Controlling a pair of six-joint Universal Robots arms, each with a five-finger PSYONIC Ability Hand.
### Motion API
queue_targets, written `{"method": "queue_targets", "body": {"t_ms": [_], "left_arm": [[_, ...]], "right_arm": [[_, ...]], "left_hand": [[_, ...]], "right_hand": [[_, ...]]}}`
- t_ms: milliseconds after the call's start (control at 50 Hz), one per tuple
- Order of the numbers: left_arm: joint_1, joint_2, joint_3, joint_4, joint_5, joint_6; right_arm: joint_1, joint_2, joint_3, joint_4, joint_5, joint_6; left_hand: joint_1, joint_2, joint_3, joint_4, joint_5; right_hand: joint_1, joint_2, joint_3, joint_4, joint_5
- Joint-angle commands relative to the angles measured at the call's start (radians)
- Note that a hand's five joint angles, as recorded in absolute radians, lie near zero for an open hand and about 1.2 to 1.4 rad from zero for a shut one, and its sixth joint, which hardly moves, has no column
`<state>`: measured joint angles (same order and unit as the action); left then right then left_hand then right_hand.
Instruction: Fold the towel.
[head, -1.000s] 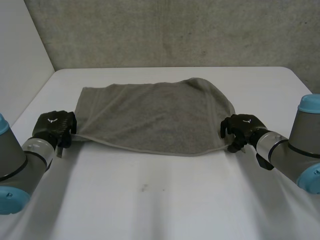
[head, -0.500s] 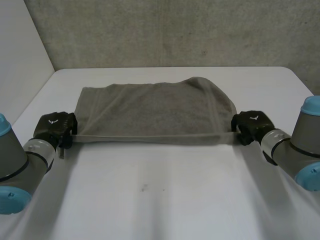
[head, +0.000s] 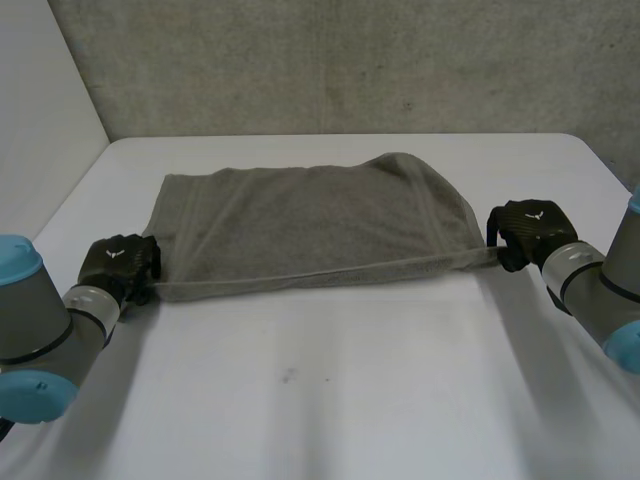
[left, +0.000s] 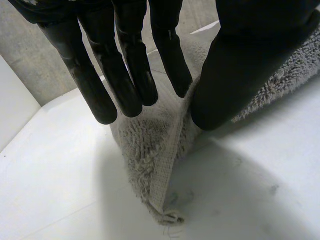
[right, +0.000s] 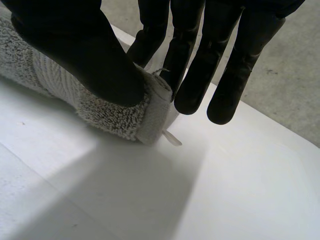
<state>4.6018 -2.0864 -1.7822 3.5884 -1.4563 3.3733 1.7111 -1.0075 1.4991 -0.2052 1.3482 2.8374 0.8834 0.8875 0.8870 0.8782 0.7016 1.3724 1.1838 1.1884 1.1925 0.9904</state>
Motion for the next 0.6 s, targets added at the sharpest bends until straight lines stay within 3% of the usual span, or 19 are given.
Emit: {"method": "queue_targets", "body": {"t_ms": [20,120,220,320,500,600], "left_arm": [[0.006,0.029,-0.017,-0.010,-0.003,0.003],[0.012,0.121,-0.069,-0.058,-0.003,0.029],[0.011,0.234,-0.144,-0.167,-0.003,0.119],[0.014,0.377,-0.227,-0.264,0.001,0.201],[0.034,0.646,-0.310,-0.423,0.001,0.242],[0.045,0.753,-0.318,-0.534,0.007,0.244]], "right_arm": [[-0.007,-0.016,0.000,0.018,-0.001,-0.003],[-0.007,-0.062,-0.010,0.124,-0.018,-0.035],[-0.011,-0.134,-0.013,0.388,-0.020,-0.247],[-0.034,-0.192,0.024,0.547,-0.033,-0.375],[-0.068,-0.319,0.112,0.648,-0.080,-0.432],[-0.134,-0.466,0.156,0.789,-0.158,-0.536]], "left_hand": [[0.513,0.509,0.509,0.518,0.520],[0.513,0.509,0.509,0.518,0.520],[0.513,0.509,0.509,0.518,0.520],[0.513,0.509,0.509,0.518,0.520],[0.513,0.509,0.509,0.518,0.520],[0.513,0.509,0.509,0.518,0.520]], "right_hand": [[0.024,0.212,0.208,0.204,0.231],[0.024,0.212,0.208,0.204,0.231],[0.024,0.212,0.208,0.204,0.231],[0.024,0.212,0.208,0.204,0.231],[0.024,0.212,0.208,0.204,0.231],[0.024,0.212,0.208,0.204,0.231]]}}
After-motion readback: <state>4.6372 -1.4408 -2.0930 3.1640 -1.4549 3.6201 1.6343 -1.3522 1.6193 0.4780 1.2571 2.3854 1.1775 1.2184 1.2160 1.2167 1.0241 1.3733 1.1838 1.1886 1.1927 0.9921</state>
